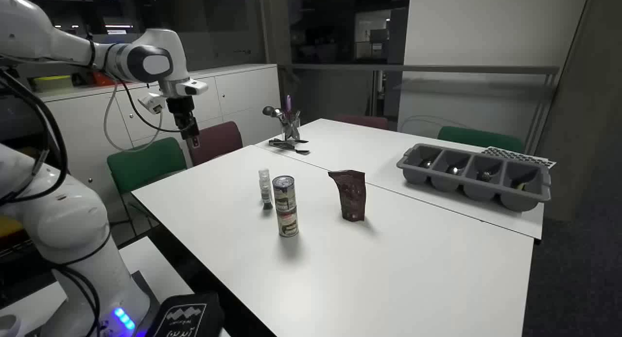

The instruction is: Unstack the cans and put them beside each other

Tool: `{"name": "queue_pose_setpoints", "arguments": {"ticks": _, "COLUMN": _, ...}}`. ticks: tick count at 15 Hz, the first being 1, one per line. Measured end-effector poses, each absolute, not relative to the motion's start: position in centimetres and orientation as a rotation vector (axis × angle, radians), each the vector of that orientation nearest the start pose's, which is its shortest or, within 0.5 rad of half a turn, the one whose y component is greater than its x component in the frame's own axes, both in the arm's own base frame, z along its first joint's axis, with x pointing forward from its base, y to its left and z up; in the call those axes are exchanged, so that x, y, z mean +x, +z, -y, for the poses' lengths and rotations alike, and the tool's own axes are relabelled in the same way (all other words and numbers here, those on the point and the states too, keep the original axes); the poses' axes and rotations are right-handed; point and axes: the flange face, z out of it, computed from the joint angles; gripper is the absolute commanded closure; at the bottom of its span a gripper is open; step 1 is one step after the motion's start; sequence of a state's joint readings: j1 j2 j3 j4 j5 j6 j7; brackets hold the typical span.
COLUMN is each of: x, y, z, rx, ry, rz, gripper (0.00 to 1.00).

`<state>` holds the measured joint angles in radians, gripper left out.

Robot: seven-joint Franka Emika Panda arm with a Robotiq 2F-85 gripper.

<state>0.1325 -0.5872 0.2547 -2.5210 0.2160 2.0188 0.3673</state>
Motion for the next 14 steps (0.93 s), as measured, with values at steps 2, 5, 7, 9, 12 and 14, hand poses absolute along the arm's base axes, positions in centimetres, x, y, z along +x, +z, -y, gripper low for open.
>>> {"name": "queue_pose_setpoints", "arguments": {"ticks": 2, "x": 34.8, "y": 47.6, "z": -16.0, "rx": -3.056, "ry": -0.078, "rz": -0.157, "gripper": 0.0}}
{"name": "queue_pose_setpoints", "arguments": {"ticks": 5, "x": 34.8, "y": 47.6, "z": -16.0, "rx": -3.056, "ry": -0.078, "rz": -0.157, "gripper": 0.0}}
{"name": "queue_pose_setpoints", "arguments": {"ticks": 7, "x": 34.8, "y": 47.6, "z": -16.0, "rx": -3.056, "ry": -0.078, "rz": -0.157, "gripper": 0.0}}
{"name": "queue_pose_setpoints", "arguments": {"ticks": 9, "x": 34.9, "y": 47.6, "z": -15.7, "rx": -3.053, "ry": -0.078, "rz": -0.18, "gripper": 0.0}}
{"name": "queue_pose_setpoints", "arguments": {"ticks": 12, "x": 35.6, "y": 48.1, "z": -14.0, "rx": -3.01, "ry": -0.075, "rz": -0.317, "gripper": 0.0}}
{"name": "queue_pose_setpoints", "arguments": {"ticks": 14, "x": 36.4, "y": 48.5, "z": -11.6, "rx": -2.967, "ry": -0.078, "rz": -0.457, "gripper": 0.0}}
